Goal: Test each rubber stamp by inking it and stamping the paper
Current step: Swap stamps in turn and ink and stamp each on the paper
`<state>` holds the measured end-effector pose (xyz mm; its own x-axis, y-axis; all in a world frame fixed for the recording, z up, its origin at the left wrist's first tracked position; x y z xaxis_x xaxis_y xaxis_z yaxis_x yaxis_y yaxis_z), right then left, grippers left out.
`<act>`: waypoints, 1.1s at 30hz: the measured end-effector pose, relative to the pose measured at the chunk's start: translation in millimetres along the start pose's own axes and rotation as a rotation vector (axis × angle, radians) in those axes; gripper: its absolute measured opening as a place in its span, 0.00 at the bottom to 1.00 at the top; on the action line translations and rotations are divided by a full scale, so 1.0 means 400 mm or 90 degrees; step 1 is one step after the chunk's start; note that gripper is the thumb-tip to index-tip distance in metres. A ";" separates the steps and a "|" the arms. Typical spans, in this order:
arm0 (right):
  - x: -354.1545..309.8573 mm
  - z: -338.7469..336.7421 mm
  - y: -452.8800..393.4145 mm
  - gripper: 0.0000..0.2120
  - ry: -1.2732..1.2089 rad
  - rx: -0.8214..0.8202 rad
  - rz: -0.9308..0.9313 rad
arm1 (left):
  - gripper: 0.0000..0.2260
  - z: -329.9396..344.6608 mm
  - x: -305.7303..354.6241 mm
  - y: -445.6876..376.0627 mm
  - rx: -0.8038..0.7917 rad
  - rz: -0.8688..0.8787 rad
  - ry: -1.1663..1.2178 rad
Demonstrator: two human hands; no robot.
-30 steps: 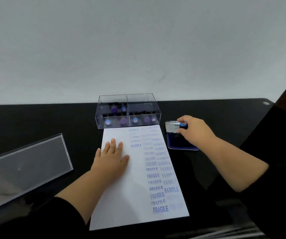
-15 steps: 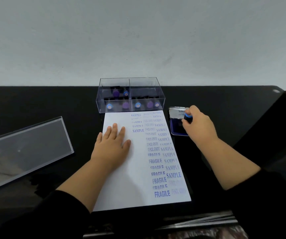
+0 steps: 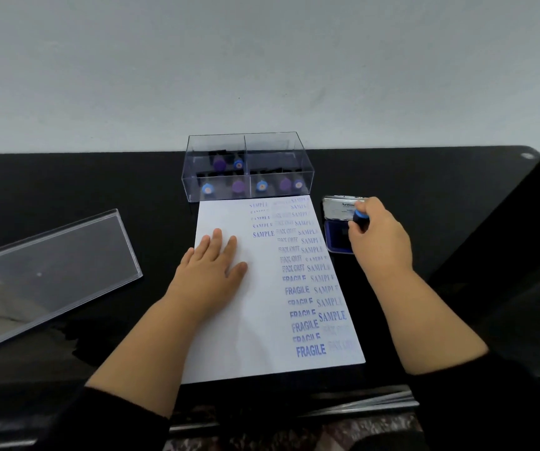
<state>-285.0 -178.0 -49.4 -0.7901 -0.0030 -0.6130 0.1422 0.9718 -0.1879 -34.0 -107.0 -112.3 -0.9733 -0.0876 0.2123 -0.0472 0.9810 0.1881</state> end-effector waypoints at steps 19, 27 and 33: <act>-0.131 0.029 0.032 0.09 -0.108 -0.018 -0.033 | 0.26 -0.009 0.001 0.019 0.079 0.008 0.035; -0.195 0.121 0.041 0.13 -0.127 -0.061 -0.103 | 0.26 -0.013 -0.013 0.000 0.085 0.012 0.039; -0.196 0.176 0.062 0.14 -0.162 -0.086 -0.111 | 0.26 -0.012 -0.015 -0.010 0.087 0.004 0.029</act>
<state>-177.5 -170.1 -60.0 -0.6190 -0.2134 -0.7558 -0.0756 0.9741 -0.2131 -26.8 -111.1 -109.9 -0.9627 -0.0864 0.2564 -0.0749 0.9957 0.0544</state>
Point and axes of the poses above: each hand's wrist, its own y-axis away from the middle knuckle, its own z-axis out of the palm, x = y × z, the point moved 6 cm from there along -y, towards the middle knuckle, and after that the axes turned 4 degrees about z, right-handed, at the moved point
